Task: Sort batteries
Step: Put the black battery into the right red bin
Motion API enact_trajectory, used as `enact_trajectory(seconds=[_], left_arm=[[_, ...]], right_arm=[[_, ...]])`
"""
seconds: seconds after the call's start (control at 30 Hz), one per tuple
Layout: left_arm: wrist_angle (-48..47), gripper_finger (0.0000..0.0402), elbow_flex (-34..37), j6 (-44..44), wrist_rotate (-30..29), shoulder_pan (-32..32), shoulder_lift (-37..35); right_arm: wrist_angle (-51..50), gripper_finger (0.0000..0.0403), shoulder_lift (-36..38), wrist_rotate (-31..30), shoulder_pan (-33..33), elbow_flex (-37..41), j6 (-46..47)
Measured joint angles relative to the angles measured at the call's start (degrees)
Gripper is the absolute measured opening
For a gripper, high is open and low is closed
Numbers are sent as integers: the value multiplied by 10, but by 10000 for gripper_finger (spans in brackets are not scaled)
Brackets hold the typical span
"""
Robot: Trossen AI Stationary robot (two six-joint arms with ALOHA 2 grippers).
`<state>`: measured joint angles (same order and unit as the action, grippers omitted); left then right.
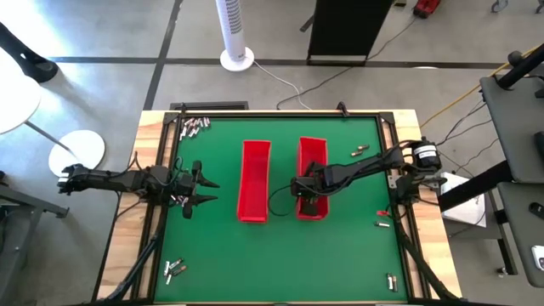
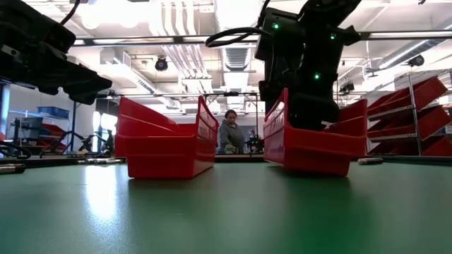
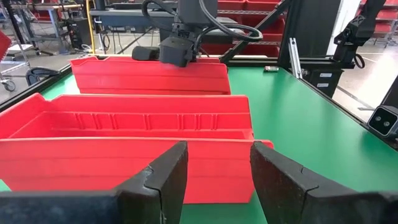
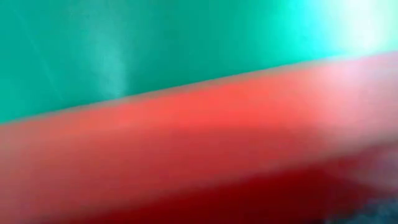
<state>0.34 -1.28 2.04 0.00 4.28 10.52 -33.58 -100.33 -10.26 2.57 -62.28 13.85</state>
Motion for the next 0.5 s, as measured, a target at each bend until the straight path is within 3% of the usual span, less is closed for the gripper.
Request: enact_trajectory(seconds=[0.23, 0.5], left_arm=[[0, 155, 0, 0, 0, 0, 0], [0, 155, 0, 0, 0, 0, 0]], right_arm=[[2, 73, -1, 20, 0, 1, 13], [-8, 117, 0, 21, 0, -8, 16]])
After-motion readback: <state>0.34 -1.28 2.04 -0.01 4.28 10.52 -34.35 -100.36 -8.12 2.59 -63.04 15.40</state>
